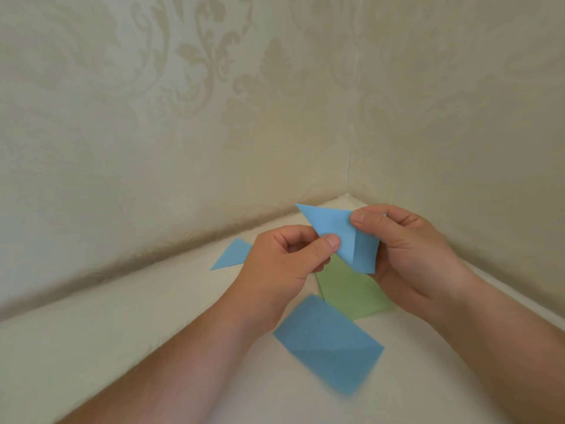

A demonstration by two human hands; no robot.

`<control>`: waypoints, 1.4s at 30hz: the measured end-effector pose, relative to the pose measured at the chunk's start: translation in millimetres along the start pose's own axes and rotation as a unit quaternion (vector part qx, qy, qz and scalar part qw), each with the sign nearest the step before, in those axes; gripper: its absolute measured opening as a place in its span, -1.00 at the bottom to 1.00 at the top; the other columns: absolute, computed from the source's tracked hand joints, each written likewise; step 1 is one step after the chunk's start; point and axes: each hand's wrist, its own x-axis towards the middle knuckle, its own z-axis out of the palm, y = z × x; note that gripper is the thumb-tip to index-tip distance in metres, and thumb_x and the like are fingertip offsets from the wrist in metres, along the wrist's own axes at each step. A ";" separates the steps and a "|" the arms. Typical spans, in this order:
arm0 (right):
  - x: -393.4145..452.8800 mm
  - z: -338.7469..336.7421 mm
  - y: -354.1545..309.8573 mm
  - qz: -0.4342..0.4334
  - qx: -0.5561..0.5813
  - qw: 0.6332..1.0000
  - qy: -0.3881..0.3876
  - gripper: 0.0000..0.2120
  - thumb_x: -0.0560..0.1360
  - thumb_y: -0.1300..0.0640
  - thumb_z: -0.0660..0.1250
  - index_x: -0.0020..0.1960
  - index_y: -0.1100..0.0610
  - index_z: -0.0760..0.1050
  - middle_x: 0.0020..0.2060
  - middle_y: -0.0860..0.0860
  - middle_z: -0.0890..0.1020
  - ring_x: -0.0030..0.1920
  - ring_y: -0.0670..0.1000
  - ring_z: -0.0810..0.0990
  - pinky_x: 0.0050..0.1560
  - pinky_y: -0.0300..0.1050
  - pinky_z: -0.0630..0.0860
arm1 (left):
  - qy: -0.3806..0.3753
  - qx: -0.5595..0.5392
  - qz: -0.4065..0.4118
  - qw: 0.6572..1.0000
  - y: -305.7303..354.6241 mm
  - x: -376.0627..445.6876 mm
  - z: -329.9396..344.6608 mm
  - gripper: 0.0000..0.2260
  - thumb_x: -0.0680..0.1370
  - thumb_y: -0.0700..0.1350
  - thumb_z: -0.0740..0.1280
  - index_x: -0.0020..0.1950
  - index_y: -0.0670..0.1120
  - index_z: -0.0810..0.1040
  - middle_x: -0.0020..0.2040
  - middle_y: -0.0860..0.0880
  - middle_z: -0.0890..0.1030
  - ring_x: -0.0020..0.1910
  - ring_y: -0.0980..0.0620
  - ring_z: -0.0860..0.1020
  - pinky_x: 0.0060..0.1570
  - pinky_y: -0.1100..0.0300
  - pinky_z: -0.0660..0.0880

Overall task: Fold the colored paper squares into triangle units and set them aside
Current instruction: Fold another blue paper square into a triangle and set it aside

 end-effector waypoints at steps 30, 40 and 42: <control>1.1 -0.1 -1.6 0.012 0.011 1.000 0.006 -0.88 0.53 0.24 0.40 -0.19 0.16 0.61 -0.17 0.18 0.67 -0.16 0.15 0.66 -0.08 0.08 0.61 | -0.036 0.078 0.009 0.996 -2.5 -1.3 -1.9 -0.76 0.44 0.07 0.53 -0.16 -0.11 0.72 -0.22 -0.05 0.65 -0.19 0.05 0.57 0.10 -0.06 0.55; -0.5 0.0 -2.9 0.017 0.009 1.000 0.010 -0.91 0.53 0.24 0.40 -0.16 0.16 0.59 -0.21 0.14 0.65 -0.24 0.08 0.64 -0.27 -0.06 0.59 | -0.083 0.135 0.003 0.987 -6.2 -3.8 -2.0 -0.64 0.41 0.17 0.54 -0.10 -0.12 0.70 0.00 -0.36 0.64 -0.13 -0.07 0.52 -0.03 -0.04 0.41; -0.3 0.5 -3.2 0.018 0.008 1.000 0.011 -0.89 0.54 0.23 0.40 -0.18 0.16 0.59 -0.23 0.13 0.65 -0.26 0.07 0.64 -0.28 -0.07 0.59 | -0.088 0.135 0.002 0.987 -4.8 -3.7 -2.9 -0.63 0.41 0.18 0.52 -0.08 -0.13 0.69 -0.07 -0.30 0.67 -0.13 -0.06 0.51 -0.02 -0.03 0.40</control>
